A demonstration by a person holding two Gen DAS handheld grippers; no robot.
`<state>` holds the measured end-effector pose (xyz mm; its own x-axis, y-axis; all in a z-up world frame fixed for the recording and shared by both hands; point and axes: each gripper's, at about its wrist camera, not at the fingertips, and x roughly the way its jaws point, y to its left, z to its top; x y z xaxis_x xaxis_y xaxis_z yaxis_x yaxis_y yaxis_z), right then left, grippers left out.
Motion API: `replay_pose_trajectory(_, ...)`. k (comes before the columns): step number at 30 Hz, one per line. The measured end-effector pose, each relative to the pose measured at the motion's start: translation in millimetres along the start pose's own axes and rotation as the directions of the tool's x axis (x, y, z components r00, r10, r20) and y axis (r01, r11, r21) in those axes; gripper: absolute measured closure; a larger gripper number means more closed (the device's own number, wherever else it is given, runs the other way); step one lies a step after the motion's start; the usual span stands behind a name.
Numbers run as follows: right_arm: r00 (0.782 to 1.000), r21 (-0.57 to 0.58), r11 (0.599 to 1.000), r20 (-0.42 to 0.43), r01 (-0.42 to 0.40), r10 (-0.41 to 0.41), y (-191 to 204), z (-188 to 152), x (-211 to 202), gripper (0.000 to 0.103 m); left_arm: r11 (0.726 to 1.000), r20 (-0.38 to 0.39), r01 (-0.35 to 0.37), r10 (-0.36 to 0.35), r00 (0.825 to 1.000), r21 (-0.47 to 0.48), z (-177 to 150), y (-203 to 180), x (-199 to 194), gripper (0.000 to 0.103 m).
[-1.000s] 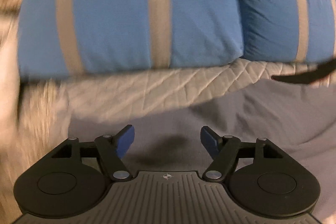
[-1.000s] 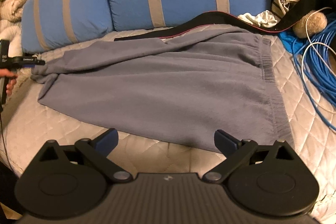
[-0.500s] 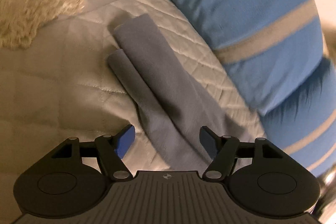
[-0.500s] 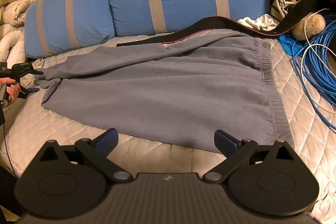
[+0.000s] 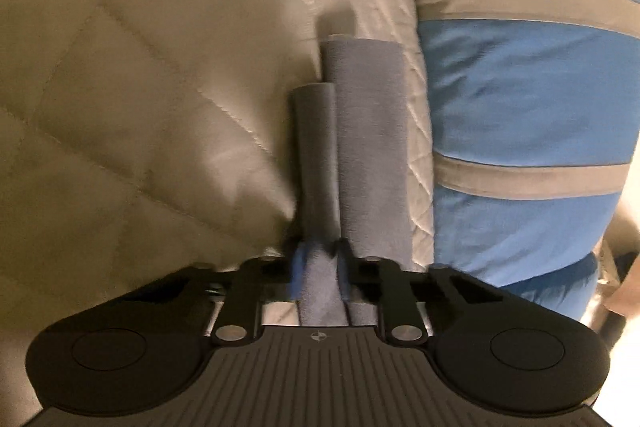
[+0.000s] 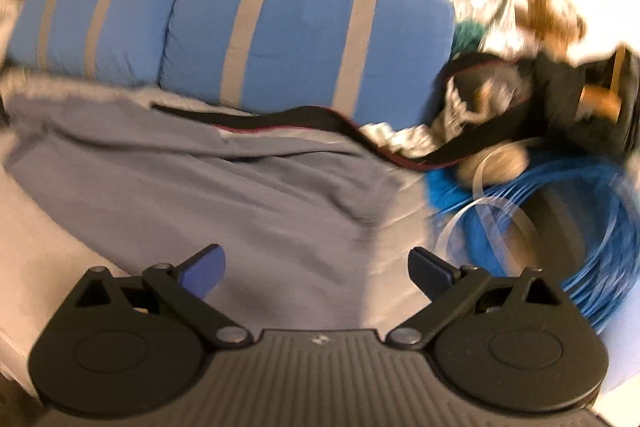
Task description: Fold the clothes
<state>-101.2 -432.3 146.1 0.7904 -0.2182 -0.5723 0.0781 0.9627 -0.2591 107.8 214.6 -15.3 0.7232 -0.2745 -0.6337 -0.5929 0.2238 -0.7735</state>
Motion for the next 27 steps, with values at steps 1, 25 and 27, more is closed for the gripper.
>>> replay_pose_trajectory(1, 1.0, -0.048, 0.999, -0.007, 0.02, -0.021, -4, -3, 0, 0.002, 1.0, 0.0, -0.007, 0.007, 1.0, 0.013, 0, -1, 1, 0.098)
replay_pose_trajectory(25, 0.984, -0.895, 0.412, 0.175, 0.171, -0.028, 47, -129, 74, 0.01, 0.994, 0.038, -0.08, 0.077, 0.996, 0.078, -7, -8, -20, 0.099)
replay_pose_trajectory(27, 0.986, -0.916, 0.369, 0.169, 0.16, -0.009, 49, -134, 78, 0.034, 0.994, 0.036, -0.088, 0.086, 0.996, 0.071, -7, -5, -19, 0.099)
